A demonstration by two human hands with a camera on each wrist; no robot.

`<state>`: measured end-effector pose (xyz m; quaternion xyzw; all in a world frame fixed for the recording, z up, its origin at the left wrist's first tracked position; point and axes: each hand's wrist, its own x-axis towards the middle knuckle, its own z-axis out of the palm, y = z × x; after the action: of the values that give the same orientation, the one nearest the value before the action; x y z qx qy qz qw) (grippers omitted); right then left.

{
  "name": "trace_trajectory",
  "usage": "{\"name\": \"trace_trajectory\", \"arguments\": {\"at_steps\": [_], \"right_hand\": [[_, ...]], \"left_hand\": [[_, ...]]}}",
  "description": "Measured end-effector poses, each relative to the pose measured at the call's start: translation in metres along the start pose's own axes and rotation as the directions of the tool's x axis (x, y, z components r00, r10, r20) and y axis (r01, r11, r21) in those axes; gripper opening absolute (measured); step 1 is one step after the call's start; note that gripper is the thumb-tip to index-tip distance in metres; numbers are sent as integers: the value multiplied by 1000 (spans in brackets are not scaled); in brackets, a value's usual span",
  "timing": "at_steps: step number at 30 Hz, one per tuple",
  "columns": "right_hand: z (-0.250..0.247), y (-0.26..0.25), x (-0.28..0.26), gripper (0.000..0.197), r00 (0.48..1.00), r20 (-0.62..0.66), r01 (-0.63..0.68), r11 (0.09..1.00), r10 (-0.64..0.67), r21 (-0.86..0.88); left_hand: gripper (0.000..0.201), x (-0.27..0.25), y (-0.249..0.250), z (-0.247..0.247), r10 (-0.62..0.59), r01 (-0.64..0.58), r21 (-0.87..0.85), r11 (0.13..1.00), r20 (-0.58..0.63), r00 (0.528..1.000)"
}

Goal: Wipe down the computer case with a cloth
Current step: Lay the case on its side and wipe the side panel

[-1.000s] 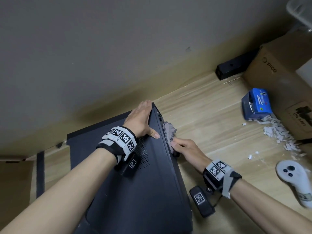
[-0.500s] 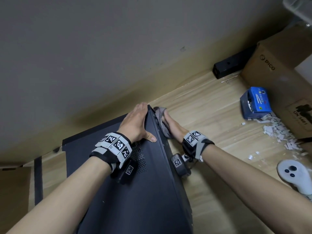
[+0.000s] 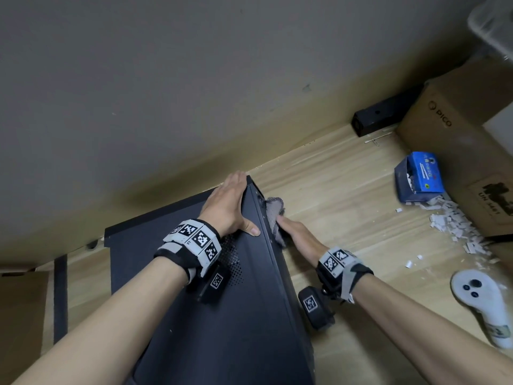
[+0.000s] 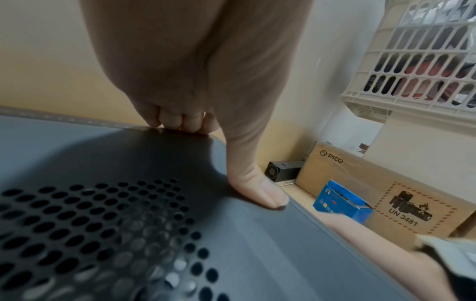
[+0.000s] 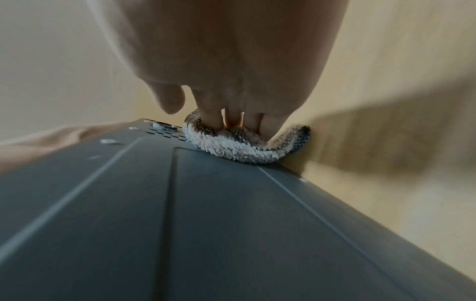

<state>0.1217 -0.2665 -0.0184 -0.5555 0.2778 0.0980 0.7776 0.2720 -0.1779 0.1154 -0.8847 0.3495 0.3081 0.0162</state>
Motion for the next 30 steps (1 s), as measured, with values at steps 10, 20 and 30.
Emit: {"name": "trace_trajectory", "arguments": {"at_steps": [10, 20, 30], "right_hand": [[-29, 24, -56, 17, 999, -28, -36, 977, 43, 211], [-29, -38, 57, 28, 998, -58, 2, 917, 24, 399], [-9, -1, 79, 22, 982, -86, 127, 924, -169, -361]], "left_hand": [[140, -3, -1, -2, 17, -17, -12, 1000, 17, 1000], [142, 0, -7, 0, 36, -36, -22, 999, 7, 999], [144, 2, -6, 2, 43, -43, -7, 999, -3, 999]]}}
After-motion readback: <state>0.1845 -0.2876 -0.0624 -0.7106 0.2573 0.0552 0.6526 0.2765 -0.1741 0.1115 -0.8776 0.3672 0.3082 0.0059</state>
